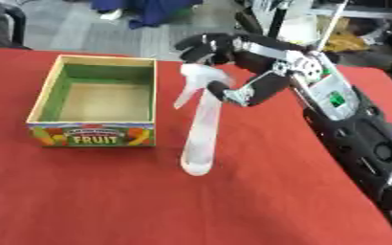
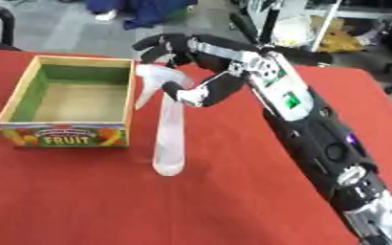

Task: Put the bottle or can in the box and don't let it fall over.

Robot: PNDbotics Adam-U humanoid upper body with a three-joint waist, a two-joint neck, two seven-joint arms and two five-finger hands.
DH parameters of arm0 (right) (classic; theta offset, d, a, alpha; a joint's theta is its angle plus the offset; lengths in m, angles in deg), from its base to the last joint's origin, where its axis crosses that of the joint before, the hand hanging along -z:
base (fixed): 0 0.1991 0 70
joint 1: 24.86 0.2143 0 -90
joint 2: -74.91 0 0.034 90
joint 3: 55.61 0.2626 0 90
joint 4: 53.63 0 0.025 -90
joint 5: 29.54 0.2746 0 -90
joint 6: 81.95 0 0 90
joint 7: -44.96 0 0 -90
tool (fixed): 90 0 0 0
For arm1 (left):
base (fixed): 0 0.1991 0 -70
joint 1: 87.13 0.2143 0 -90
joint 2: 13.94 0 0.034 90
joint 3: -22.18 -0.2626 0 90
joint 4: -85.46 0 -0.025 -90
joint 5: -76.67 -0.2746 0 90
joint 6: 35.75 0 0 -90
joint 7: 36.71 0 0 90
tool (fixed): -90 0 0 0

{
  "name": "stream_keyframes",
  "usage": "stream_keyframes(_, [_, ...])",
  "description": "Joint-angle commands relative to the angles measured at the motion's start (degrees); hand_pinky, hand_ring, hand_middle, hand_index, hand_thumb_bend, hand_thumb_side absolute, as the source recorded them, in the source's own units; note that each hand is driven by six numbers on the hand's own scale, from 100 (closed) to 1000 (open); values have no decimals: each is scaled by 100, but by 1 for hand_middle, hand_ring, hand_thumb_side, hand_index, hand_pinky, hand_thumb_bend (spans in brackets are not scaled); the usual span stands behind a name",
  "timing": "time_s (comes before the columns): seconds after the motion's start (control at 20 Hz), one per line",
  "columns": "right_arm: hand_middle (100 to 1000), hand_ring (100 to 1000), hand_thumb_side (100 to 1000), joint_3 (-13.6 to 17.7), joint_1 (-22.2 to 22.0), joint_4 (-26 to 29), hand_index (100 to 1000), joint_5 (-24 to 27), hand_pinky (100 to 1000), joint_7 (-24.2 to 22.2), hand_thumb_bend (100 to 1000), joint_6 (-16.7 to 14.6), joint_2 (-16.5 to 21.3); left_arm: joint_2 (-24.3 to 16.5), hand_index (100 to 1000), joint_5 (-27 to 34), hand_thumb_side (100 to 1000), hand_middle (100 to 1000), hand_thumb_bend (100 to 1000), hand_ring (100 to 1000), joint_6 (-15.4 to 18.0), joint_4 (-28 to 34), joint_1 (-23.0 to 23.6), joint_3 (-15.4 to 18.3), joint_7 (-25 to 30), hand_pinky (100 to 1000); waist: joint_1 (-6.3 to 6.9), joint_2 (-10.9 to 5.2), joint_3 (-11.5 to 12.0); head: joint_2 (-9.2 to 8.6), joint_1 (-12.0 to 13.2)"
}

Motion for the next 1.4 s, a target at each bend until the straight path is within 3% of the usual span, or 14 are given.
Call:
stream_keyframes(0.05, [940,915,237,46,111,41,792,-40,647,-815,100,-848,121,-44,763,28,783,614,116,770,2,78,-37,19,18,770,43,-114,0,33,18])
stream_keyframes(0.6, [864,839,266,92,80,-139,703,-202,586,-714,100,-1007,96,-39,763,23,785,614,113,770,1,82,-36,24,18,770,43,-100,-2,70,38])
stream_keyframes(0.7, [845,821,275,94,74,-159,668,-229,574,-650,100,-1055,95,-40,763,25,786,614,112,770,1,82,-36,26,16,771,43,-100,-2,76,38])
stream_keyframes(1.05, [778,762,364,111,40,-134,398,-196,542,-168,100,-1227,121,-40,763,27,787,612,111,769,0,79,-38,29,14,771,38,-97,1,82,48])
stream_keyframes(1.4, [759,743,408,87,28,-44,332,-142,539,189,100,-1262,165,-44,763,37,786,612,112,769,2,76,-47,28,19,772,38,-109,15,82,42])
